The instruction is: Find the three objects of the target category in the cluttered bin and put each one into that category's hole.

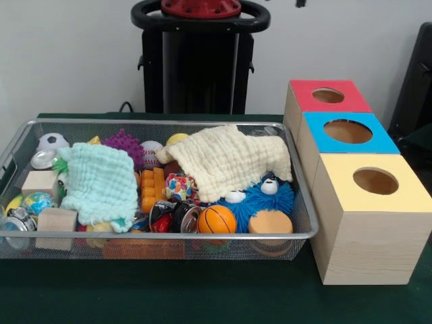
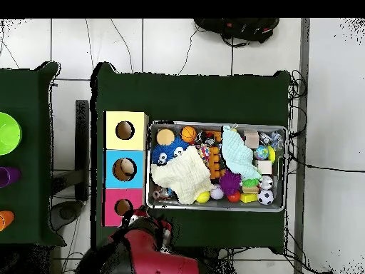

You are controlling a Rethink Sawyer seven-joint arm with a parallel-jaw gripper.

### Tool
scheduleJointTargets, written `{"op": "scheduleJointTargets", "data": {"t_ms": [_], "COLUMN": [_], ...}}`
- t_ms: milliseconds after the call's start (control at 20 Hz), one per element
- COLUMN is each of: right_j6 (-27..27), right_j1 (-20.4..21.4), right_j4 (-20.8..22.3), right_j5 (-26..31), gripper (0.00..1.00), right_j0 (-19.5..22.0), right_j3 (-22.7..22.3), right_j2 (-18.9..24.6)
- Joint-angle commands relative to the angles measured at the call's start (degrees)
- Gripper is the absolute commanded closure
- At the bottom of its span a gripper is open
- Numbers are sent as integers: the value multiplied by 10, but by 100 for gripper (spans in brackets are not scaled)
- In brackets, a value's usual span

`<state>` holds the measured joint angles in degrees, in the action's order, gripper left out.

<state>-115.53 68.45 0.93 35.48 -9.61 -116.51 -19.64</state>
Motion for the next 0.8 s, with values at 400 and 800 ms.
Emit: {"op": "scheduleJointTargets", "data": {"t_ms": [400,800], "right_j6": [10,38], "right_j1": [16,-44], "right_j4": [43,35], "right_j5": [-150,-236], "gripper": [0,0], "right_j0": [175,334], "right_j3": [-132,-151], "right_j2": [28,156]}}
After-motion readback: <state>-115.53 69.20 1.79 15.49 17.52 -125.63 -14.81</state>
